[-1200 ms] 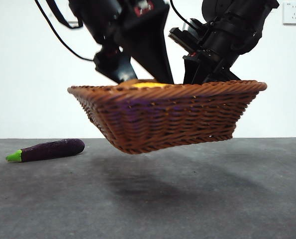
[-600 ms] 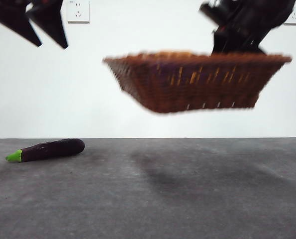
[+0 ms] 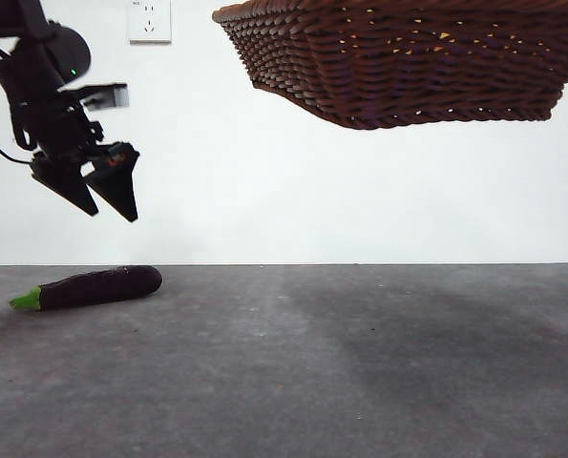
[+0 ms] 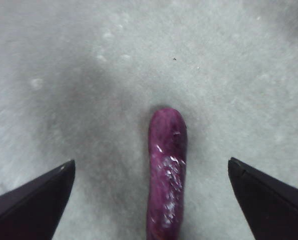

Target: Help me put the vegetables on the table into the basket

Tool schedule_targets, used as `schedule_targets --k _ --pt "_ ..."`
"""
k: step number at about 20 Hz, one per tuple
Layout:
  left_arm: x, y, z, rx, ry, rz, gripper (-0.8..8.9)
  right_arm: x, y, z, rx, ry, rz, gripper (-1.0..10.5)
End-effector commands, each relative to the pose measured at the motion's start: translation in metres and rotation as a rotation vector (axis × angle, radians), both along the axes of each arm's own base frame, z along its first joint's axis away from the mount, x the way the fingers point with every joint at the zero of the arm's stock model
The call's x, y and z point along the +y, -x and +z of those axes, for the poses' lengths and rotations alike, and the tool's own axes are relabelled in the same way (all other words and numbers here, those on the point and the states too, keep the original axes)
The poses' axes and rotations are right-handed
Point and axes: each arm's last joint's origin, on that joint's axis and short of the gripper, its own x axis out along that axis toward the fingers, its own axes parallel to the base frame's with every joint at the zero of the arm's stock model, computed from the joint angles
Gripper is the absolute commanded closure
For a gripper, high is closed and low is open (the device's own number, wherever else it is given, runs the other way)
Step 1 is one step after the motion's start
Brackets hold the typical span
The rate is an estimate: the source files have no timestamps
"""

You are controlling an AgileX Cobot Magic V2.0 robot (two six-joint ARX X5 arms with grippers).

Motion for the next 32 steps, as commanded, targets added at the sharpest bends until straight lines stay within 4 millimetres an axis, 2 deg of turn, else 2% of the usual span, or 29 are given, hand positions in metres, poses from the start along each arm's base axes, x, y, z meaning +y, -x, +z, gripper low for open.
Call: schedule_targets --k 1,4,9,12,14,16,17,21,24,27,29,32 --pt "0.000 -0.012 -0.021 0.065 -0.024 -0.045 2.83 0.001 0.001 0.002 -0.022 -0.008 0.018 9.6" --pt "-0.001 -0.020 -0.046 0.117 -0.032 -0.053 2.83 0.001 0.001 0.002 -0.025 -0.006 0.020 9.6" --pt "-0.001 -0.025 -0.069 0.178 -0.032 -0.057 2.87 0.000 0.001 0.002 -0.034 0.004 0.017 9.6" --pt "-0.001 -0.025 -0.075 0.194 -0.032 -0.056 4.15 0.000 0.001 0.002 -0.040 0.009 0.012 9.6" --pt "-0.002 -0.026 -0.075 0.196 -0.029 -0.049 4.18 0.000 0.000 0.003 -0.041 0.011 0.010 9.6" --pt "-0.002 -0.025 -0.075 0.198 -0.026 -0.046 5.71 0.000 0.000 0.003 -0.045 0.013 0.014 9.6" --pt "-0.002 -0.025 -0.075 0.202 -0.022 -0.039 5.99 0.000 0.000 0.003 -0.045 0.015 0.015 9.6" --pt "-0.007 -0.025 -0.083 0.237 0.003 -0.053 6.01 0.000 0.000 0.003 -0.046 0.014 0.015 9.6" --pt "-0.013 -0.024 -0.092 0.278 0.004 -0.056 8.10 0.000 0.001 0.002 -0.044 0.015 0.015 9.6" --pt "-0.012 -0.023 -0.086 0.271 0.008 -0.046 8.22 0.000 0.001 0.002 -0.044 0.014 0.015 9.6" --pt "-0.004 -0.020 -0.077 0.275 0.023 -0.006 8.21 0.000 0.001 0.002 -0.043 0.015 0.014 9.6" --pt "0.009 -0.008 -0.047 0.267 0.076 0.000 8.20 0.000 -0.001 0.001 -0.040 0.025 0.003 9.6"
